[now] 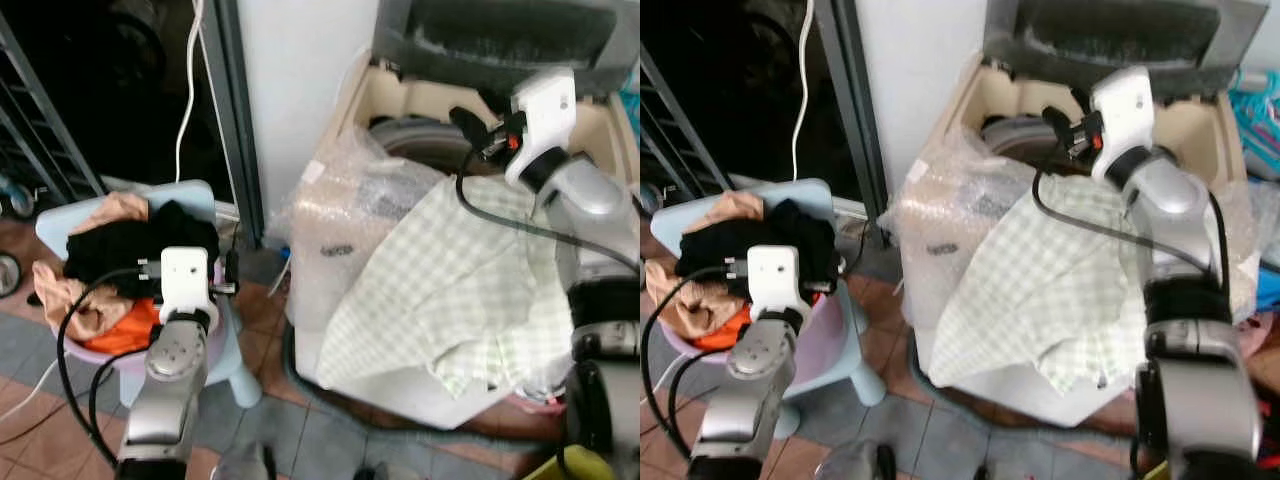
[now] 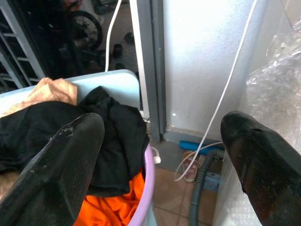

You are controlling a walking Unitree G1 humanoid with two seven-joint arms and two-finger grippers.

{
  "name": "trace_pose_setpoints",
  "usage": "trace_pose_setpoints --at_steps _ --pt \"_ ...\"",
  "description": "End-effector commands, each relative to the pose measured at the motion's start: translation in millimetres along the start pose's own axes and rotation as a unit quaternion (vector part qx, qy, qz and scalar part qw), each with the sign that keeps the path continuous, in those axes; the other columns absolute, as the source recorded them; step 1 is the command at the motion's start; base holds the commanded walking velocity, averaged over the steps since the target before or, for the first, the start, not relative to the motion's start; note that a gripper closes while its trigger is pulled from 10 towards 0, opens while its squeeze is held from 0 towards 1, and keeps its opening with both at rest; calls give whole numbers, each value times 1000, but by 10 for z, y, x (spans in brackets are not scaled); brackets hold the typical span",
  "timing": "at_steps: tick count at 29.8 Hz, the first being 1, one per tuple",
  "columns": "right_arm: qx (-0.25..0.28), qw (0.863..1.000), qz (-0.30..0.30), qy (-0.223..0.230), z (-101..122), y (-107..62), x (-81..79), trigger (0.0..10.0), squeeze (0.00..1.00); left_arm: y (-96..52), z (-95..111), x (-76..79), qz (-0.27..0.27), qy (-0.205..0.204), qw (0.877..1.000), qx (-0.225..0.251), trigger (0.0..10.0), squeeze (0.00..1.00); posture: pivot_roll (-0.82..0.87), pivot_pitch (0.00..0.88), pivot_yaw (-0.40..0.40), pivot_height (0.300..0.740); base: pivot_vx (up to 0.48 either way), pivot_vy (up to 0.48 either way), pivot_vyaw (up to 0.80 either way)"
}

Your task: Clothes washing

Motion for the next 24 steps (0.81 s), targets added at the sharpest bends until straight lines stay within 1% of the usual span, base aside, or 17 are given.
trace_pose_setpoints --at_steps 1,2,3,4,6,7,8,11,12,13,14,15,17,18,22,23,24 --pt "18 998 -54 -21 -2 -170 -18 10000 1000 13 3 -5 -4 4 1000 2 10000 0 -55 0 18 740 0 0 0" --pt "19 997 -67 -29 -26 -237 -35 10000 1000 24 13 -5 -5 4 1000 4 10000 0 -56 0 20 740 0 0 0" --pt "19 997 -67 -29 -26 -237 -35 10000 1000 24 13 -5 -5 4 1000 4 10000 0 -56 0 20 740 0 0 0" --pt "21 996 -82 -33 -50 -314 -55 10000 1000 36 26 -7 -6 4 1000 7 10000 0 -63 0 24 740 0 0 0" --pt "16 994 -88 -65 -68 -483 -143 10000 1000 56 43 -9 -7 3 1000 10 10000 0 -71 0 29 740 0 0 0" --pt "12 993 -83 -88 -78 -584 -223 10000 1000 64 45 -9 -7 3 1000 10 10000 0 -76 0 32 740 0 0 0" --pt "9 992 -84 -91 -68 -614 -247 10000 1000 64 45 -9 -7 3 1000 10 10000 0 -76 0 32 740 0 0 0" --pt "-25 991 -101 -85 -159 -765 -321 10000 1000 70 39 1 -11 4 1000 10 10000 0 -87 0 36 740 0 0 0" --pt "-25 991 -101 -85 -159 -765 -321 10000 1000 70 39 1 -11 4 1000 10 10000 0 -87 0 36 740 0 0 0" --pt "-59 991 -98 -69 -298 -866 -410 10000 1000 74 49 16 -13 4 1000 12 10000 0 -84 0 35 740 0 0 0" --pt "-59 991 -98 -69 -298 -866 -410 10000 1000 74 49 16 -13 4 1000 12 10000 0 -84 0 35 740 0 0 0" --pt "-81 990 -98 -55 -388 -919 -454 10000 1000 77 56 21 -13 4 1000 13 10000 0 -81 0 33 740 0 0 0" --pt "-91 990 -97 -43 -436 -931 -474 10000 1000 77 57 19 -13 3 1000 13 10000 0 -79 0 33 740 0 0 0" --pt "-124 989 -83 -15 -563 -940 -541 10000 1000 72 49 14 -13 3 1000 12 10000 0 -78 0 32 740 0 0 0" --pt "-151 986 -67 4 -656 -930 -603 10000 1000 68 42 14 -12 3 1000 12 10000 0 -76 0 31 740 0 0 0" --pt "-173 983 -65 18 -725 -902 -625 5176 1000 69 45 22 -13 3 1000 12 10000 0 -71 0 28 740 0 0 0" --pt "-195 978 -69 29 -792 -873 -627 2784 1000 70 48 30 -14 2 1000 12 10000 0 -68 0 26 740 0 0 0"
Point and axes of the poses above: a point about 5 cm out from each wrist's last joint towards the gripper, its own y axis pointing out of the wrist towards the gripper, its own z axis along the axis of the wrist's last joint, x = y × z, the point moved 1 cm from there along y, pointing out of the wrist towards the gripper, and after that the axes turned 14 degrees about y, right-handed, at the moved point
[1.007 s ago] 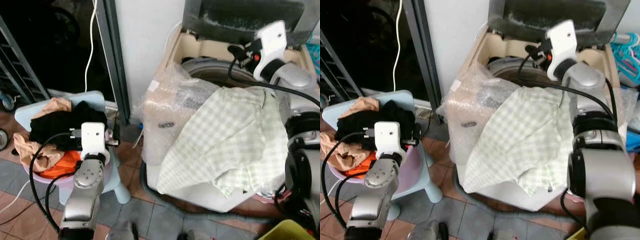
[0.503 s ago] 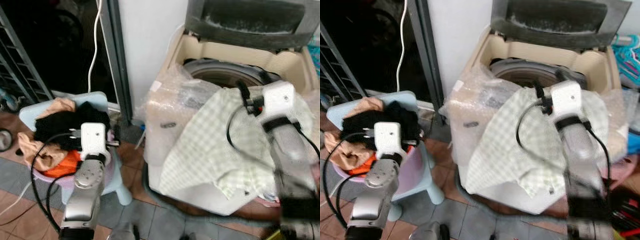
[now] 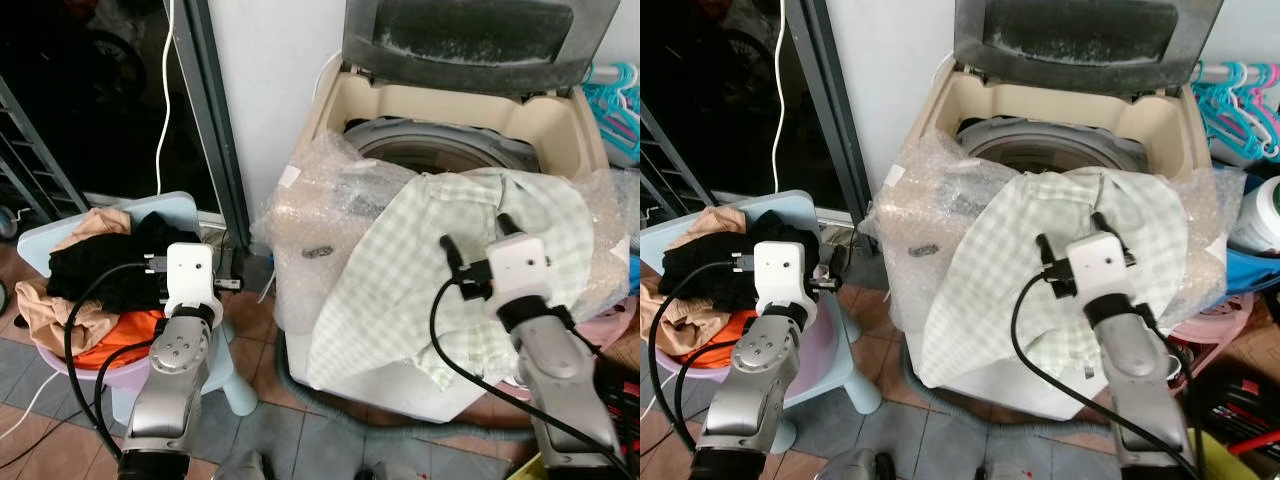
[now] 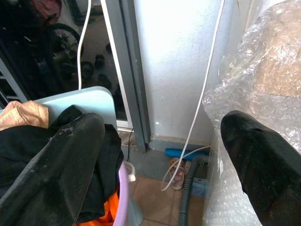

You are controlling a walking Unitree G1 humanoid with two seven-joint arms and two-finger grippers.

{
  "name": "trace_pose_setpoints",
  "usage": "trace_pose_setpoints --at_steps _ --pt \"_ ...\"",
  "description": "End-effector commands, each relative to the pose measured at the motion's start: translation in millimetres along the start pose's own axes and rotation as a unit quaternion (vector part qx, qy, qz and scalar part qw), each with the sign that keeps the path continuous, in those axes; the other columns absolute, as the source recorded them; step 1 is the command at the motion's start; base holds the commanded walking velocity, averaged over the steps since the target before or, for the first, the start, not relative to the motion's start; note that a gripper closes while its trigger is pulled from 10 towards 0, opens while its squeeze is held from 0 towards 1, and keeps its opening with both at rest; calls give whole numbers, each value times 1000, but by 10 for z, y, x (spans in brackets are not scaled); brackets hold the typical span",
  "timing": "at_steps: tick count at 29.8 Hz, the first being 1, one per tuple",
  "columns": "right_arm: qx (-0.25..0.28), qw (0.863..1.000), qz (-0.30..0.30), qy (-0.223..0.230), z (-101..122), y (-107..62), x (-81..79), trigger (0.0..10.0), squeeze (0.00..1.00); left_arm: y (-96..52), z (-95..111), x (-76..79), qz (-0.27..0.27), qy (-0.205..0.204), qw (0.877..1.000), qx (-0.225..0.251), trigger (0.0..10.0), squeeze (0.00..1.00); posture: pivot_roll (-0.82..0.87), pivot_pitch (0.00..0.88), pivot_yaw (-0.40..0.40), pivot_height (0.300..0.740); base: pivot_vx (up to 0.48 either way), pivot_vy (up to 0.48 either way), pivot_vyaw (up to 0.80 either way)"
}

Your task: Clothes washing

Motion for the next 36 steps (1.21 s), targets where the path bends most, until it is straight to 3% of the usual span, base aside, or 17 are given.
trace_pose_setpoints --at_steps 1,2,4,5,6,12,24,36 --pt "-31 999 3 11 -63 67 -14 2784 1000 14 7 9 -2 2 1000 1 10000 0 -68 0 26 740 0 0 0" --pt "-42 999 0 21 -82 109 -17 0 1000 15 10 16 -2 2 1000 1 10000 0 -65 0 22 740 0 0 0" --pt "-46 999 1 30 -61 187 -22 0 1000 12 14 20 -1 1 1000 2 10000 0 -61 0 17 740 0 0 0" --pt "-44 999 3 27 -31 225 -29 0 306 9 10 15 1 0 1000 1 10000 0 -58 0 12 740 0 0 0" --pt "-47 999 4 27 -4 280 -28 0 0 7 5 10 4 0 1000 1 10000 0 -55 0 8 740 0 0 0" --pt "-52 998 8 24 80 448 11 0 0 18 11 -2 12 0 1000 -1 10000 0 -37 0 10 740 0 0 0" --pt "-86 996 20 19 -29 476 11 0 0 -8 12 33 18 -5 1000 -7 10000 0 -33 0 -20 740 0 0 0" --pt "-89 996 24 13 -1 520 84 0 0 -12 27 81 23 -17 1000 -11 10000 0 -44 0 -46 740 0 0 0"
Point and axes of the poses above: a point about 5 cm out from each wrist's last joint towards the gripper, its own y axis pointing out of the wrist towards the gripper, its own z axis along the axis of the wrist's last joint, x = y × z, the point moved 1 cm from there along y, pointing out of the wrist towards the gripper, and after that the axes turned 14 degrees about y, right-handed, at the moved point
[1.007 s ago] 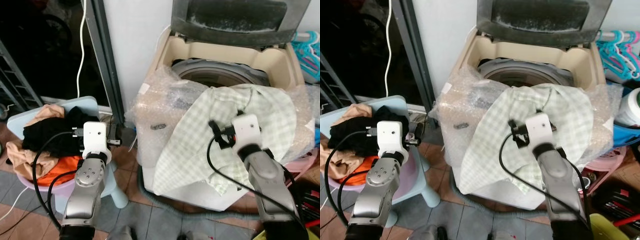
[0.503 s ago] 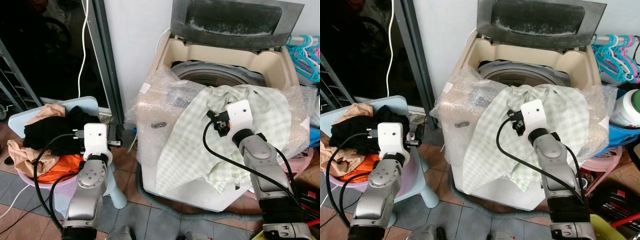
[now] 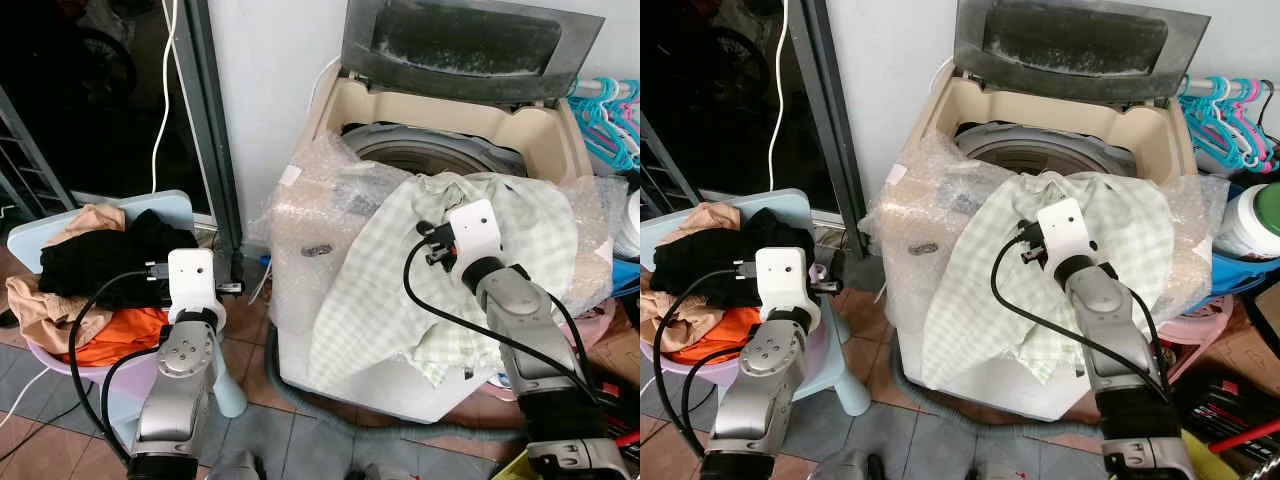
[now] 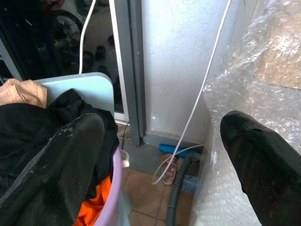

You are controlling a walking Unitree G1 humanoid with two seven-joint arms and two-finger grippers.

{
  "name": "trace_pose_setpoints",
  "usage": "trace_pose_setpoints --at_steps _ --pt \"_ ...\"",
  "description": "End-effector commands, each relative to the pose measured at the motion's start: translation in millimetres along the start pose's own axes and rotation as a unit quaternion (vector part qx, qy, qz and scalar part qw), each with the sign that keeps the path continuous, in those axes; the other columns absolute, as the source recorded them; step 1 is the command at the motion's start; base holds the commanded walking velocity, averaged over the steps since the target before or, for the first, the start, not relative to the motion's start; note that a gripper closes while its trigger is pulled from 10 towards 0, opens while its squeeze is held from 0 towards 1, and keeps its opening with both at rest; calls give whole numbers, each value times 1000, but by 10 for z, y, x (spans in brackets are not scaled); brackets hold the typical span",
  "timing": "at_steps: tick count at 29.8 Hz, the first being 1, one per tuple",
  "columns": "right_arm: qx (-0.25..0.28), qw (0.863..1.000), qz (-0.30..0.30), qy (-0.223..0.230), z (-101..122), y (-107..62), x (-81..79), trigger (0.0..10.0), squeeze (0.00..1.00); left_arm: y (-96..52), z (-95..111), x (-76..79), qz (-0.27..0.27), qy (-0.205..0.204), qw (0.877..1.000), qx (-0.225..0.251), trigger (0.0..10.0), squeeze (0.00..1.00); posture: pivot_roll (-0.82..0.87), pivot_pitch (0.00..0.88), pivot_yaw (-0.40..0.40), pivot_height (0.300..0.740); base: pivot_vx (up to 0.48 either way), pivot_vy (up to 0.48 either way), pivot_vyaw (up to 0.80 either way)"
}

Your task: Clothes washing

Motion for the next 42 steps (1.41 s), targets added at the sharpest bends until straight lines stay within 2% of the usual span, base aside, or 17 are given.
trace_pose_setpoints --at_steps 1,7,12,13,19,21,22,23,24,26,28,30,31,32,33,35,42 --pt "-23 1000 -15 2 -51 10 112 0 0 11 75 3 6 -1 1000 9 10000 0 -47 0 -49 740 0 0 0" --pt "4 1000 -7 0 200 130 256 0 0 24 51 29 0 -2 1000 3 10000 0 -59 0 -35 740 0 0 0" --pt "83 996 -10 -27 740 219 476 0 0 83 87 44 -5 2 1000 7 10000 0 -68 0 -21 740 0 0 0" --pt "83 996 -10 -27 740 219 476 0 0 83 87 44 -5 2 1000 7 10000 0 -68 0 -21 740 0 0 0" --pt "164 984 1 -68 1431 342 594 0 0 105 101 66 -7 3 1000 10 10000 0 -70 0 -19 740 0 0 0" --pt "229 967 -8 -107 1842 347 582 0 0 114 110 73 -6 3 1000 12 10000 0 -69 0 -20 740 0 0 0" --pt "282 951 -27 -122 2132 305 588 0 0 120 117 78 -6 3 1000 13 10000 0 -66 0 -23 740 0 0 0" --pt "310 941 -47 -127 2303 268 604 0 0 123 124 74 -2 5 1000 15 10000 0 -63 0 -27 740 0 0 0" --pt "362 917 -87 -142 2642 181 623 0 0 128 142 44 10 5 1000 19 10000 0 -59 0 -32 740 0 0 0" --pt "381 904 -104 -162 2780 140 616 0 0 129 145 18 20 5 1000 19 10000 0 -59 0 -32 740 0 0 0" --pt "380 899 -113 -186 2794 142 608 0 0 127 137 -20 38 11 999 17 10000 0 -51 0 -42 740 0 0 0" --pt "352 907 -124 -193 2690 213 642 0 0 119 116 -78 62 15 998 12 10000 0 -44 0 -51 740 0 0 0" --pt "275 935 -123 -186 2378 374 690 1725 0 106 95 -104 72 14 997 8 10000 0 -43 0 -52 740 0 0 0" --pt "228 948 -117 -189 2201 449 700 10000 43 100 91 -106 73 14 997 8 10000 0 -39 0 -54 740 0 0 0" --pt "184 959 -116 -182 2020 504 731 10000 1000 96 90 -104 73 14 997 8 10000 0 -36 0 -53 740 0 0 0" --pt "131 981 -103 -97 1639 560 802 10000 1000 82 92 -86 68 16 998 11 10000 0 -28 0 -48 740 0 0 0" --pt "149 981 -61 -110 1473 534 730 10000 1000 103 94 -45 50 20 998 13 10000 0 -51 0 -25 740 0 0 0"
Point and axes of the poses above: a point about 5 cm out from each wrist's last joint towards the gripper, its own y axis pointing out of the wrist towards the gripper, its own z axis along the axis of the wrist's last joint, x = y × z, the point moved 1 cm from there along y, pointing out of the wrist towards the gripper, and after that the axes turned 14 degrees about y, right-handed, at the moved point
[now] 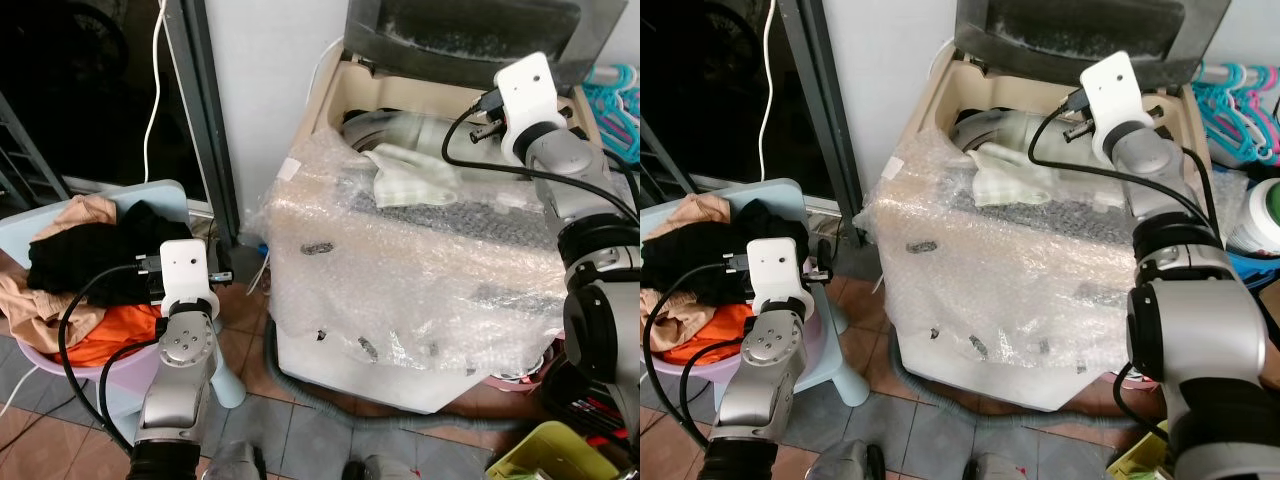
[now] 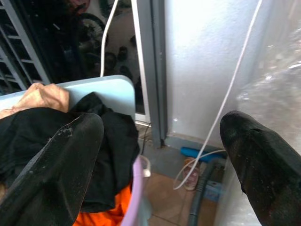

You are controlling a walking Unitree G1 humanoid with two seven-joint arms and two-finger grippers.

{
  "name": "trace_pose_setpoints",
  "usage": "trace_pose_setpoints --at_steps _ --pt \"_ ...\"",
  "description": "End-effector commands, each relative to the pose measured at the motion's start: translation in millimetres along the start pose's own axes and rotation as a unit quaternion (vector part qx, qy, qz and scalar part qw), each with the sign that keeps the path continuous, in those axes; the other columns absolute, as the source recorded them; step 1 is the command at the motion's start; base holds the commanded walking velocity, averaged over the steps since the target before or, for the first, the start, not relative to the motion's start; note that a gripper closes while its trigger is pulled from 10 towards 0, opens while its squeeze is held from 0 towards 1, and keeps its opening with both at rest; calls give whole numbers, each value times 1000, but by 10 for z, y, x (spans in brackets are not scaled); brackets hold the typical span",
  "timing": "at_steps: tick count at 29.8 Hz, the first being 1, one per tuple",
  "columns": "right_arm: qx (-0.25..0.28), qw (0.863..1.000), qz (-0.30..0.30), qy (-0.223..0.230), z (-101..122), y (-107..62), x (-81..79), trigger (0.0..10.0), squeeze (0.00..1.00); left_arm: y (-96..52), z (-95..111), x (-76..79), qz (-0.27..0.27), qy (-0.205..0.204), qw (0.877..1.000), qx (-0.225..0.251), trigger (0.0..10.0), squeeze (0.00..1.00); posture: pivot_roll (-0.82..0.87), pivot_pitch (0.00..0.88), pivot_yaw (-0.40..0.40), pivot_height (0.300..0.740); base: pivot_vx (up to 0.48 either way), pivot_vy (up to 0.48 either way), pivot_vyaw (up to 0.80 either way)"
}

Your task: Clothes washing

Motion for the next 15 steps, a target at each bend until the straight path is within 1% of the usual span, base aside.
trace_pose_setpoints --at_steps 1,5,7,10,12,13,14,15 --pt "52 999 7 9 136 -38 33 10000 1000 20 59 49 -11 2 1000 13 10000 0 -56 0 -19 740 0 0 0" --pt "73 997 16 16 138 -78 12 10000 1000 28 76 57 -10 2 1000 14 10000 0 -59 0 -13 740 0 0 0" --pt "91 994 53 18 37 -175 -127 10000 1000 21 96 67 -12 3 1000 19 10000 0 -65 0 -8 740 0 0 0" --pt "92 990 90 54 -171 -383 -373 10000 1000 -4 105 79 -21 -2 999 27 10000 0 -68 0 -8 740 0 0 0" --pt "101 988 108 54 -213 -496 -537 10000 1000 5 127 70 -23 3 999 35 10000 0 -66 0 -8 740 0 0 0" --pt "101 988 108 54 -213 -496 -537 10000 1000 5 127 70 -23 3 999 35 10000 0 -66 0 -8 740 0 0 0" --pt "101 987 99 78 -245 -553 -598 10000 1000 2 149 58 -20 2 999 40 10000 0 -62 0 -7 740 0 0 0" --pt "100 987 94 89 -255 -571 -613 10000 1000 3 159 54 -19 2 999 41 10000 0 -62 0 -7 740 0 0 0"
Point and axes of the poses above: a point about 5 cm out from each wrist's last joint towards the gripper, its own y axis pointing out of the wrist towards the gripper, its own z axis along the axis of the wrist's last joint, x = y × z, the point moved 1 cm from there along y, pointing out of the wrist towards the gripper, and after that the axes turned 14 degrees about y, right-handed, at the moved point
